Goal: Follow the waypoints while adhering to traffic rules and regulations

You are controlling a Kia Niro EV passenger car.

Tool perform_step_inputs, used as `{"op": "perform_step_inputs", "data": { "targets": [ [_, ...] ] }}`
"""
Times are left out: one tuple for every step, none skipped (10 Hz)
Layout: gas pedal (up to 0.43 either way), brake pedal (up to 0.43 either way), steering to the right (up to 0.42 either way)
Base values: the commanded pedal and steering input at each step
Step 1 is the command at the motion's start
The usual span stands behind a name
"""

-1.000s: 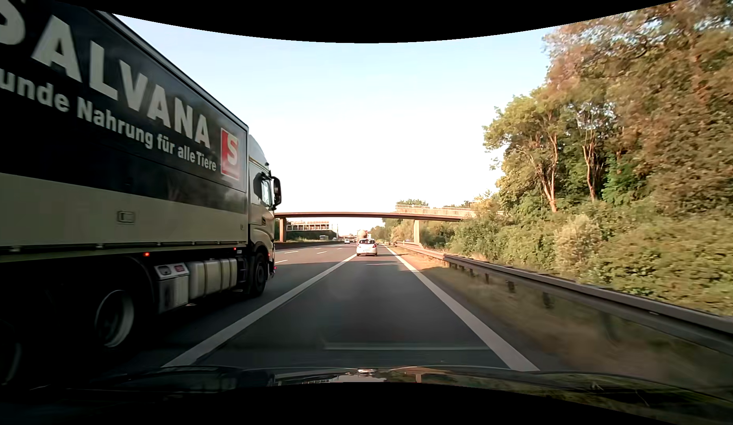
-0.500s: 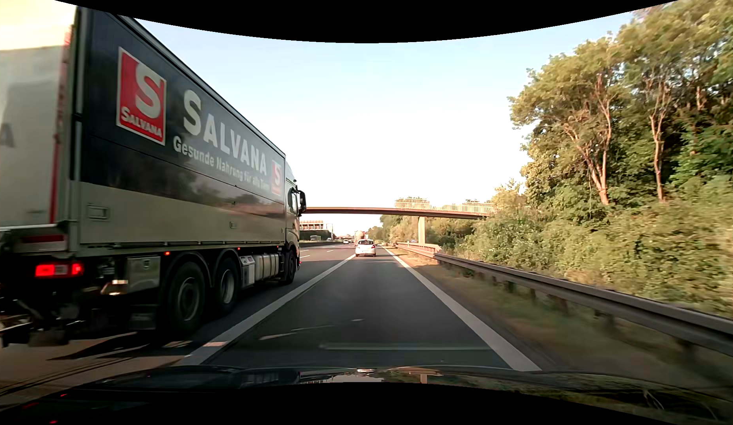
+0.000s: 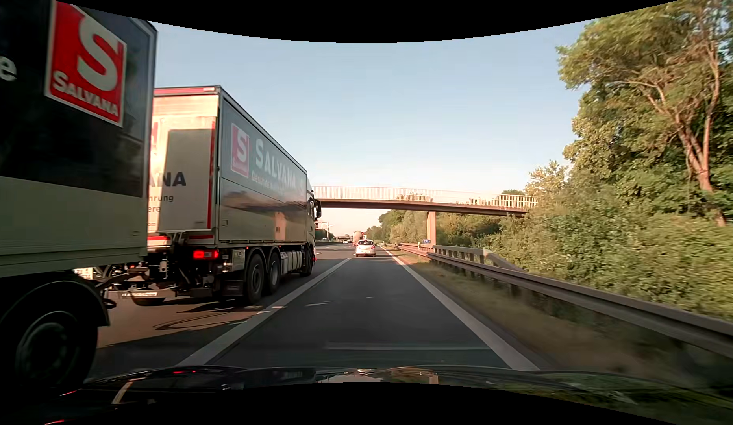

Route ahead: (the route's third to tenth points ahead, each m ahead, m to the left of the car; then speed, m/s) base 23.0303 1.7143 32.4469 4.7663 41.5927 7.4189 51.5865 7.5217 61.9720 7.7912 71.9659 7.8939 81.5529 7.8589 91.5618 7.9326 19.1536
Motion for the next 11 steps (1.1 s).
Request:
{"op": "perform_step_inputs", "data": {
  "targets": [
    [0.0, 0.0, 0.0],
    [0.0, 0.0, 0.0],
    [0.0, 0.012, 0.0],
    [0.0, 0.067, 0.0],
    [0.0, 0.073, 0.0],
    [0.0, 0.085, 0.0],
    [0.0, 0.079, -0.001],
    [0.0, 0.067, -0.001],
    [0.0, 0.049, -0.001],
    [0.0, 0.024, -0.001],
    [0.0, 0.018, -0.002]
  ]
}}
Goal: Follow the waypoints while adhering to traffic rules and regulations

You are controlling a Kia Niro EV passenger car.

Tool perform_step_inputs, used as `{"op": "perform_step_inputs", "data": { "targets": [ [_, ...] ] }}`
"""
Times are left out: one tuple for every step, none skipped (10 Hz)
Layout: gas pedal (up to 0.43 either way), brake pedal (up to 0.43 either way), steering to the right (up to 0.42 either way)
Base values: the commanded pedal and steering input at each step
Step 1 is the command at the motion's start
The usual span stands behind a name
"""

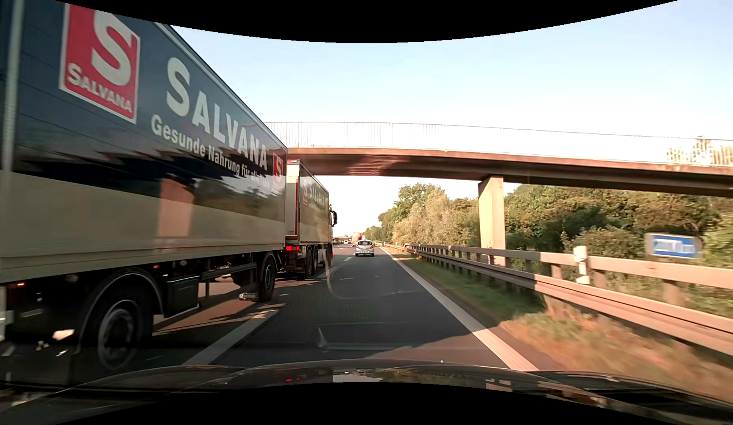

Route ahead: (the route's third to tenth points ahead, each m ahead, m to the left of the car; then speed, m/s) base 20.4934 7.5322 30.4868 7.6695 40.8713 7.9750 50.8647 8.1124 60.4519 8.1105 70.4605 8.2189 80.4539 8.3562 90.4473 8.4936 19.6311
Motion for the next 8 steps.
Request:
{"op": "perform_step_inputs", "data": {
  "targets": [
    [0.0, 0.018, -0.002],
    [0.0, 0.037, -0.002],
    [0.0, 0.067, -0.004],
    [0.0, 0.079, -0.005],
    [0.0, 0.085, -0.005],
    [0.0, 0.085, -0.005],
    [0.0, 0.079, -0.005],
    [0.0, 0.073, -0.005]
  ]
}}
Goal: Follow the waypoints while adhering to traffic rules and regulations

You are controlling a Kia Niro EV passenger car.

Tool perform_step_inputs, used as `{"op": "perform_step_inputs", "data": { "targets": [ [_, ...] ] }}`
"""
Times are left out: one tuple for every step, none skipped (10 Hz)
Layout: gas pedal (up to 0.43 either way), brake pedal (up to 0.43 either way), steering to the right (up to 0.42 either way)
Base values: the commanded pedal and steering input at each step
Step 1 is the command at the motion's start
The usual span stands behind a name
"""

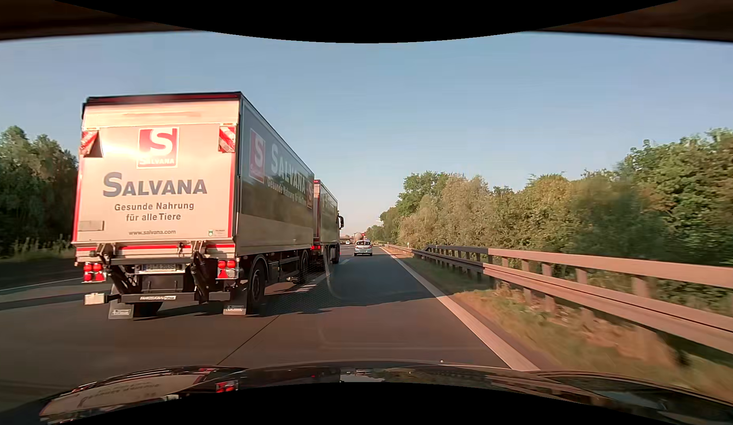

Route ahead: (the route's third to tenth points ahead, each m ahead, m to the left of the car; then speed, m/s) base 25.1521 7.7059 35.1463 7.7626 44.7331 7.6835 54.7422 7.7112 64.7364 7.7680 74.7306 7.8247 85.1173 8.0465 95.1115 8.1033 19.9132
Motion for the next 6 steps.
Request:
{"op": "perform_step_inputs", "data": {
  "targets": [
    [0.0, 0.079, -0.005],
    [0.0, 0.079, -0.005],
    [0.0, 0.079, -0.005],
    [0.0, 0.085, -0.005],
    [0.0, 0.085, -0.005],
    [0.0, 0.11, -0.005]
  ]
}}
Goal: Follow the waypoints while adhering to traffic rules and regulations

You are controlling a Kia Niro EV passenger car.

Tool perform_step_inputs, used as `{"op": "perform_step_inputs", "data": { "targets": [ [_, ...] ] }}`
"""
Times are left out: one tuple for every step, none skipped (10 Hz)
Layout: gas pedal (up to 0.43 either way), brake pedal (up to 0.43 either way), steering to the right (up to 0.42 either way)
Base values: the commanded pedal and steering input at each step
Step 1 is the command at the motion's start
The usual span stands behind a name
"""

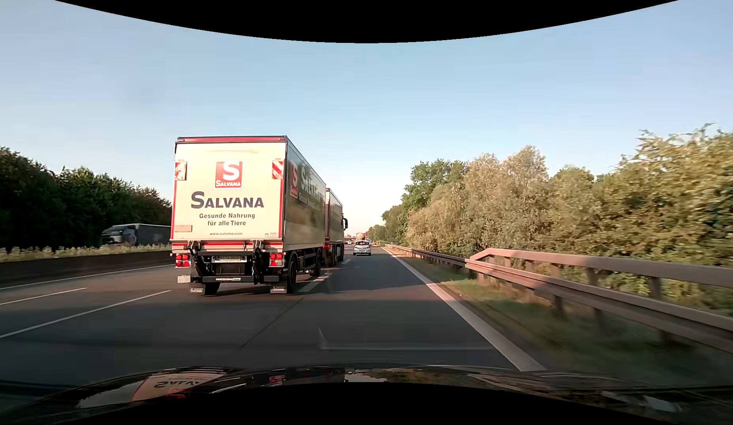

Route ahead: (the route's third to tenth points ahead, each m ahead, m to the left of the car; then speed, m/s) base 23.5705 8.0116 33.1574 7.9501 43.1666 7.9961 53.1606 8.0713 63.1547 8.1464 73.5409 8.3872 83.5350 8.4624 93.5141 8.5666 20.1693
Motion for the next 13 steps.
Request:
{"op": "perform_step_inputs", "data": {
  "targets": [
    [0.0, 0.116, -0.005],
    [0.0, 0.122, -0.005],
    [0.0, 0.128, -0.006],
    [0.0, 0.128, -0.006],
    [0.0, 0.067, -0.006],
    [0.0, 0.0, -0.006],
    [0.0, 0.0, -0.006],
    [0.0, 0.0, -0.006],
    [0.0, 0.0, -0.005],
    [0.059, 0.0, -0.005],
    [0.079, 0.0, -0.005],
    [0.11, 0.0, -0.005],
    [0.11, 0.0, -0.005]
  ]
}}
